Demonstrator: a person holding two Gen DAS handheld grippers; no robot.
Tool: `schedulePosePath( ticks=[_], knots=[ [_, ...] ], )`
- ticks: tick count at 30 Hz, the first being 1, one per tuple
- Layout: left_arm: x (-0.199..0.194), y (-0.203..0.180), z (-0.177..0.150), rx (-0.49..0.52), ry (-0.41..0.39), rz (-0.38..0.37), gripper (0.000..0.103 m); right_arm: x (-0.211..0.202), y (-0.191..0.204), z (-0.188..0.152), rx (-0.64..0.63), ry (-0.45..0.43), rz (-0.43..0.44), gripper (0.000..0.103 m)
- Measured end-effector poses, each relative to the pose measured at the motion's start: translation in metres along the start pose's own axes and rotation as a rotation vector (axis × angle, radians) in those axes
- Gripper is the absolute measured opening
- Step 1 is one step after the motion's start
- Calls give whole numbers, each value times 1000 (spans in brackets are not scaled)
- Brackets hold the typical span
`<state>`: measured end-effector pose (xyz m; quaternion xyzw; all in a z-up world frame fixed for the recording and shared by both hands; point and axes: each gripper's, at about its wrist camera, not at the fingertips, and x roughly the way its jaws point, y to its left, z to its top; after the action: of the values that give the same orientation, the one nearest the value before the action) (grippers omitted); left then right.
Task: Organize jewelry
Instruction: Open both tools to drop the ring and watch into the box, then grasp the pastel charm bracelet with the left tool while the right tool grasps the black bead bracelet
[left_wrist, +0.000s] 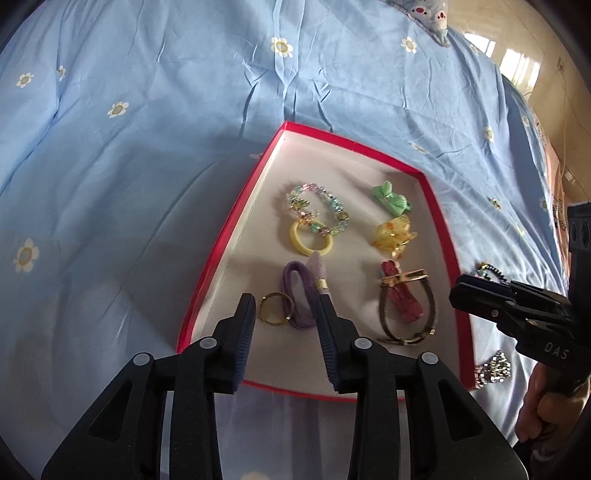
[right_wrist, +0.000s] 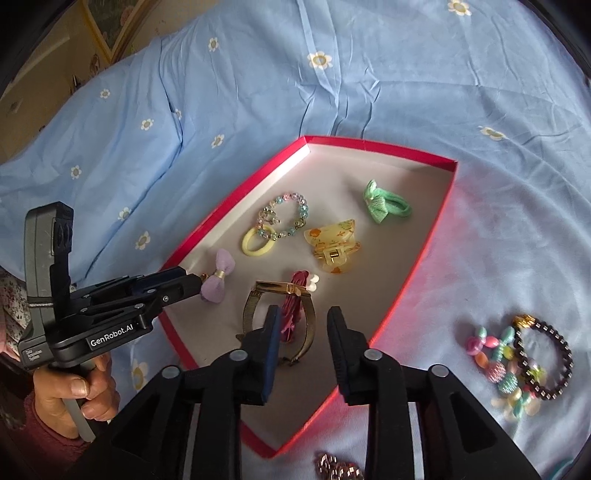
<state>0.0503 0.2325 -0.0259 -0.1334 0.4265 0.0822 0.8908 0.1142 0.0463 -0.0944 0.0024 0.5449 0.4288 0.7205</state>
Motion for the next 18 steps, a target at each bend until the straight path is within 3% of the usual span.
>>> schedulePosePath(
  ticks=[9,18],
  knots=[
    [-17,-29,-3,15,-17,-67,38,-51,-31,-27,70,-51,-49,38],
    [-17,-77,-10,86,5,-134,40,-92,-87,-56,193,-87,-137,38]
  ],
)
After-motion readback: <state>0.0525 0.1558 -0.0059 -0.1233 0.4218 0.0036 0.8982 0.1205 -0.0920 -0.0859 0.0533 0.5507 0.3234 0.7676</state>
